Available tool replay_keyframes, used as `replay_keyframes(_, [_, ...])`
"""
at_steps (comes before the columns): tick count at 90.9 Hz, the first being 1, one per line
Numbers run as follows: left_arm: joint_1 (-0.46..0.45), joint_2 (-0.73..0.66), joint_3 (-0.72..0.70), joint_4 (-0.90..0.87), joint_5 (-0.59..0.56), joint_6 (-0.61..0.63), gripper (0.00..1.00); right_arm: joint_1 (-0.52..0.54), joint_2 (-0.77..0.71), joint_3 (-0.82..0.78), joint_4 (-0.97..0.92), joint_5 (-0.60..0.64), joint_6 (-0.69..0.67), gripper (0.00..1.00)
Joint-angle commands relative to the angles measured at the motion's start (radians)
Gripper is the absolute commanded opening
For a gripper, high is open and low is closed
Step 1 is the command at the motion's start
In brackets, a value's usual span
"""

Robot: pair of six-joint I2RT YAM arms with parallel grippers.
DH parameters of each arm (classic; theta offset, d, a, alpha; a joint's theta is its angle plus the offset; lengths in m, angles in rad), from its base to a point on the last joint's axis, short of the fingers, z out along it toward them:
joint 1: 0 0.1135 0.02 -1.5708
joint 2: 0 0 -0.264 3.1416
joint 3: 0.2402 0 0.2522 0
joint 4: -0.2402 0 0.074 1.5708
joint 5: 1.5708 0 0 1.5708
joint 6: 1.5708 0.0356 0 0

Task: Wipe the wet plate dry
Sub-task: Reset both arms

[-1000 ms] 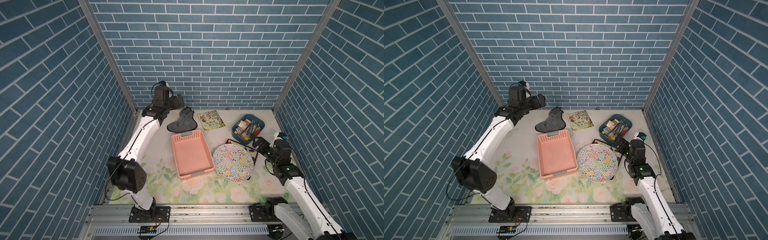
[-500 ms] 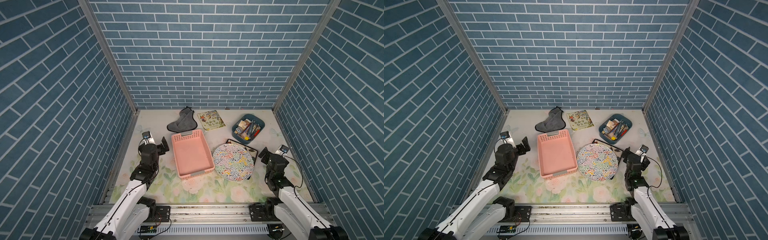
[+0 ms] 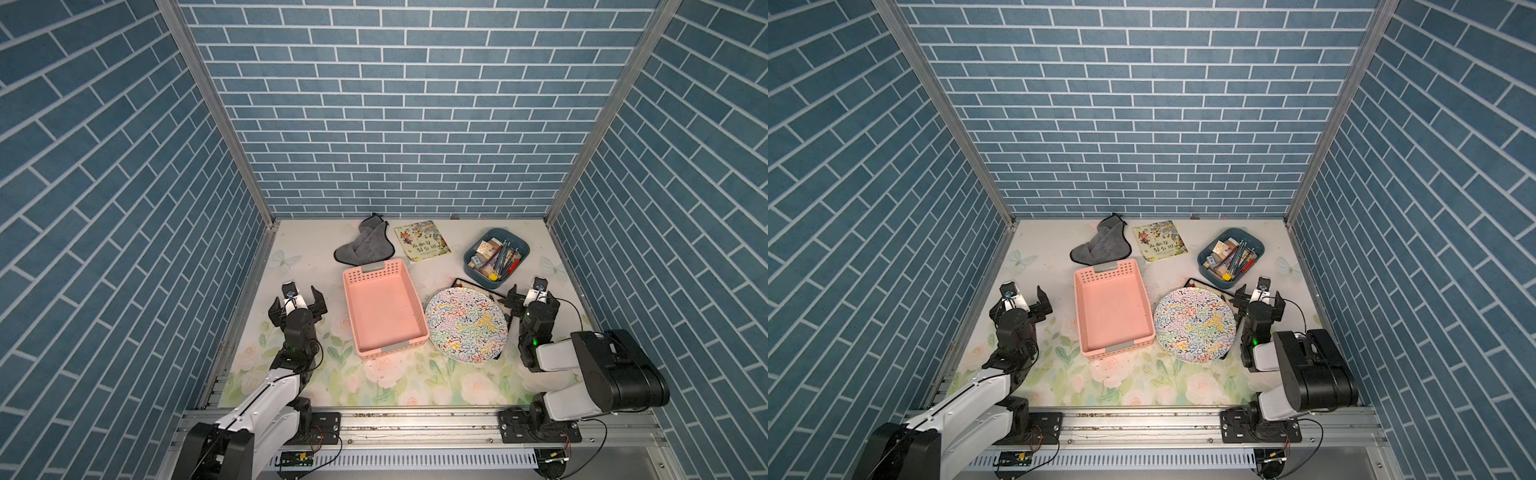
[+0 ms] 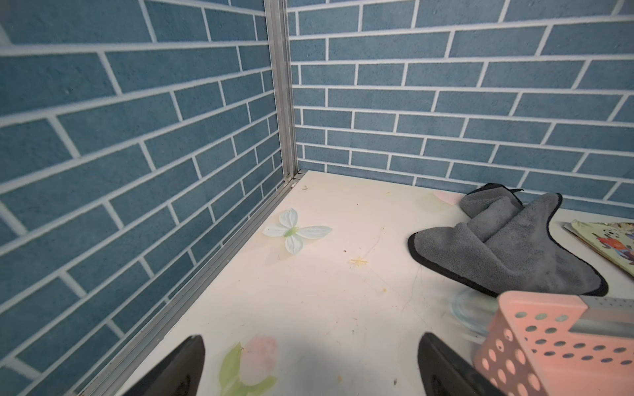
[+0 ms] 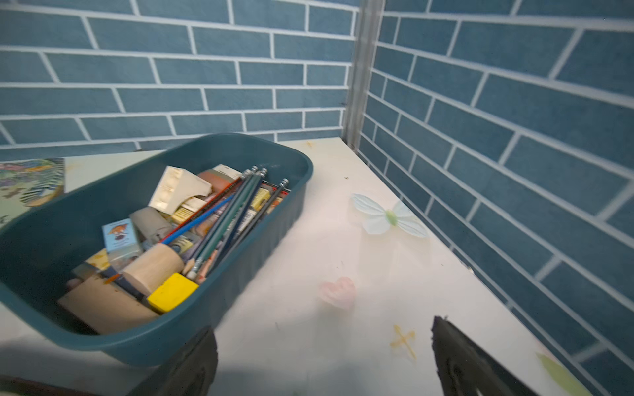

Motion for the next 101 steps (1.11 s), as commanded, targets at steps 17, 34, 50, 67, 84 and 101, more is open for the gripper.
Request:
replay_keyframes(17, [0.049,0.266,0.029,0.352,0.122,0.065,1.00,-0.060,0.017,0.001,0.131,-0.152,-0.031,0.99])
replay_keyframes(34, [0.100,0.500,0.108,0.458,0.205,0.048,1.00,-0.058,0.025,0.000,0.158,-0.157,-0.041,0.99])
replay_keyframes(50, [0.118,0.563,0.026,0.669,0.258,0.053,1.00,-0.057,0.021,0.000,0.149,-0.155,-0.040,0.99])
replay_keyframes(67, [0.122,0.556,0.044,0.608,0.280,0.052,1.00,-0.057,0.022,0.000,0.148,-0.155,-0.040,1.00])
replay_keyframes(84, [0.122,0.553,0.043,0.603,0.281,0.053,1.00,-0.056,0.025,0.006,0.139,-0.154,-0.040,0.99])
replay_keyframes(101, [0.121,0.552,0.044,0.605,0.282,0.053,1.00,-0.057,0.022,-0.002,0.152,-0.157,-0.040,1.00])
